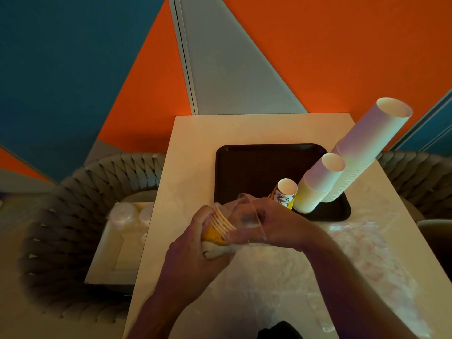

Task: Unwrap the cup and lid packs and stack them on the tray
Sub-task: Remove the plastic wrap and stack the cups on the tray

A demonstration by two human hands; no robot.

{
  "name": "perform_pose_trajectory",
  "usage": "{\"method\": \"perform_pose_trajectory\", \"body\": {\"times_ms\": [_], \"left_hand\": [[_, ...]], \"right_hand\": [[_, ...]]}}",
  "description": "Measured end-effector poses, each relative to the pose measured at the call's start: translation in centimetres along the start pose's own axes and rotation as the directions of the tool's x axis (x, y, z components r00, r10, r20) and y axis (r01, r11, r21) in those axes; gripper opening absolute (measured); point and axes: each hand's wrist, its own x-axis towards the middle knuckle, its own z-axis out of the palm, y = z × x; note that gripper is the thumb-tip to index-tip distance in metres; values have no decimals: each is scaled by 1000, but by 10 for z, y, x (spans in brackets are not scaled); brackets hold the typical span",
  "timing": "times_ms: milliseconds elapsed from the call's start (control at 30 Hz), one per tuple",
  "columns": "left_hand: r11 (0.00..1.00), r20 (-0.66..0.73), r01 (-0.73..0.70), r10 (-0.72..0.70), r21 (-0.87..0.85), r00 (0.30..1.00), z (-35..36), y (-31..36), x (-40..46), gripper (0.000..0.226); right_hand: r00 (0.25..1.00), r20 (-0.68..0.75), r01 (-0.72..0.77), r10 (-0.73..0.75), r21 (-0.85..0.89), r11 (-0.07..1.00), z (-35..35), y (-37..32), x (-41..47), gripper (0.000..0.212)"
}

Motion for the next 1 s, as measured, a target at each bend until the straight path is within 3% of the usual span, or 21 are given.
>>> {"method": "perform_pose_trajectory", "body": {"times_ms": [367, 600, 800, 1000], "left_hand": [[1000, 25, -5, 5, 9, 1000, 0, -4, 1, 74], [999, 0, 8, -8, 34, 1000, 0, -7, 2, 80], [998, -27, 68, -68, 4, 997, -3, -9, 3, 81], [997, -91, 64, -67, -39, 994, -8, -13, 4, 81]], "right_hand": [[998, -33, 54, -50, 112, 992, 0, -6, -1, 14], [991, -122, 80, -57, 191, 978, -7, -4, -2, 30], [974, -227, 52, 24, 321, 946, -19, 6, -10, 69], [974, -220, 35, 54, 383, 923, -26, 16, -16, 62]]}}
